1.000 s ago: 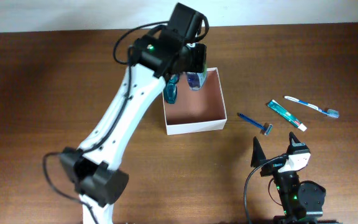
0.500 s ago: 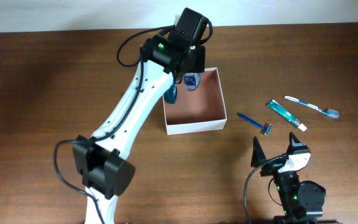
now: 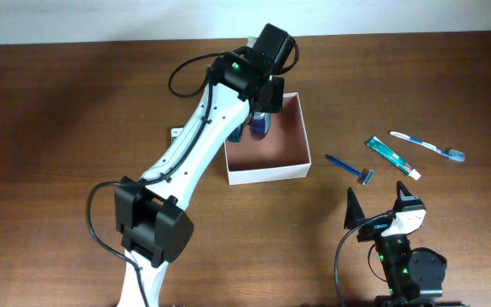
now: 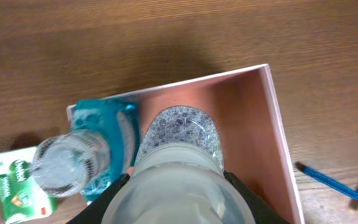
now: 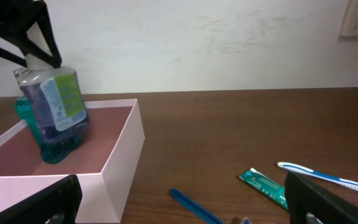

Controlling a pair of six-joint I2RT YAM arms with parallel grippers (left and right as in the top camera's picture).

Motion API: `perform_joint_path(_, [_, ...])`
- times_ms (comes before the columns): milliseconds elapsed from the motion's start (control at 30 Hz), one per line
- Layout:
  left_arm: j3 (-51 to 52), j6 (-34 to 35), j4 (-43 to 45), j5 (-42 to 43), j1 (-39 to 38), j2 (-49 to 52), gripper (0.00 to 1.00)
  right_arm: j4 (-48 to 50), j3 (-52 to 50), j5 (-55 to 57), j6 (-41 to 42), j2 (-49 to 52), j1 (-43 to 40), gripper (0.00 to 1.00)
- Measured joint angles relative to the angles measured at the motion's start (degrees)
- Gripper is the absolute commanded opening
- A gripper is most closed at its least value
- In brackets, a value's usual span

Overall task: Pack container
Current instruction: 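Lower the soap bottle beside the mouthwash and open the gripper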

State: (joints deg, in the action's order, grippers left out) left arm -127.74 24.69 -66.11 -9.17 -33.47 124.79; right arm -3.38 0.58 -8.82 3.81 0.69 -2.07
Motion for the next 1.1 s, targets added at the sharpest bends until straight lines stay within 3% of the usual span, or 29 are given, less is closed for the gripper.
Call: perform_joint_path(1100, [0.0,2.2,1.7,-1.4,0.0,7.2,0.26,0.0,0.0,0.0,0.0,0.0,0.0,0.99])
